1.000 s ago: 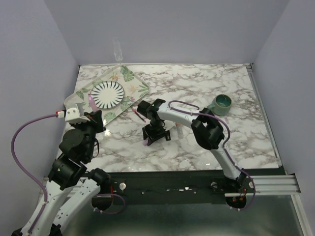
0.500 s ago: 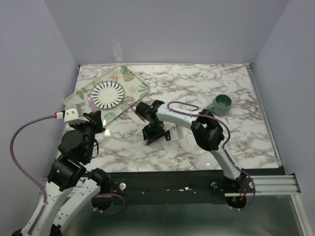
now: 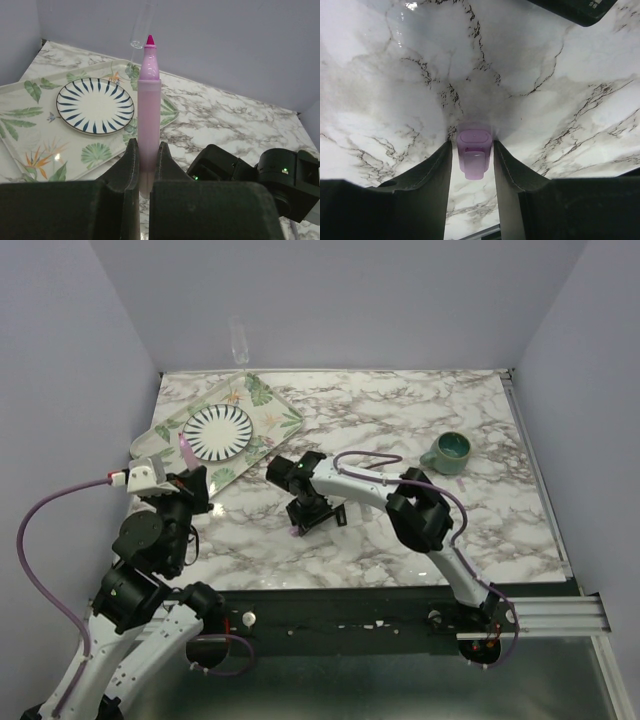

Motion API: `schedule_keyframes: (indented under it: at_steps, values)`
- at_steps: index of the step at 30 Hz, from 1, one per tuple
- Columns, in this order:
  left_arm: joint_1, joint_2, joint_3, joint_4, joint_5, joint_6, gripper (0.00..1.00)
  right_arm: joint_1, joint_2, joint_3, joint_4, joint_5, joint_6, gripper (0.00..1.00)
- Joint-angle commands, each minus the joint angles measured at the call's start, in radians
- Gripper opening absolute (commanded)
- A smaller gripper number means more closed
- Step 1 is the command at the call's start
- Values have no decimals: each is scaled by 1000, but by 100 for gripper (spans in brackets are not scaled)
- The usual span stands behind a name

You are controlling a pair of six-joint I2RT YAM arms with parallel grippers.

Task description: Insert the pens into the pen caps

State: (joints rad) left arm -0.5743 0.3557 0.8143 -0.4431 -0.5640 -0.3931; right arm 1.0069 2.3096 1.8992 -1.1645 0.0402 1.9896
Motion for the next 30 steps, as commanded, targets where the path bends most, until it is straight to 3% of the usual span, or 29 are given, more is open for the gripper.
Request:
schedule_keyframes:
  at_steps: [1,3,6,7,9,10,20,25,30]
  values:
    - [-12,-27,-9,24,0,0,0,45,68,-35,-193,106,236,45]
    - [-13,-32,-9,24,0,0,0,45,71,-51,-170,89,229,44]
    - [-18,-34,-9,23,-4,2,0,48,80,-49,-149,73,218,25]
    - [-18,-35,-10,23,-4,3,0,52,80,-51,-138,73,216,15]
    - [-21,-37,-10,23,-10,7,0,52,73,-67,-121,78,209,9]
    - [-21,-38,-12,21,-11,7,0,52,51,-78,-97,96,204,1]
    - [-24,-8,-9,23,10,13,0,52,-140,-210,17,334,49,1]
    - [-24,17,-4,14,27,10,0,42,-288,-351,202,409,-96,1]
    - [-24,43,-3,-12,91,-3,0,6,-415,-345,221,500,-286,1]
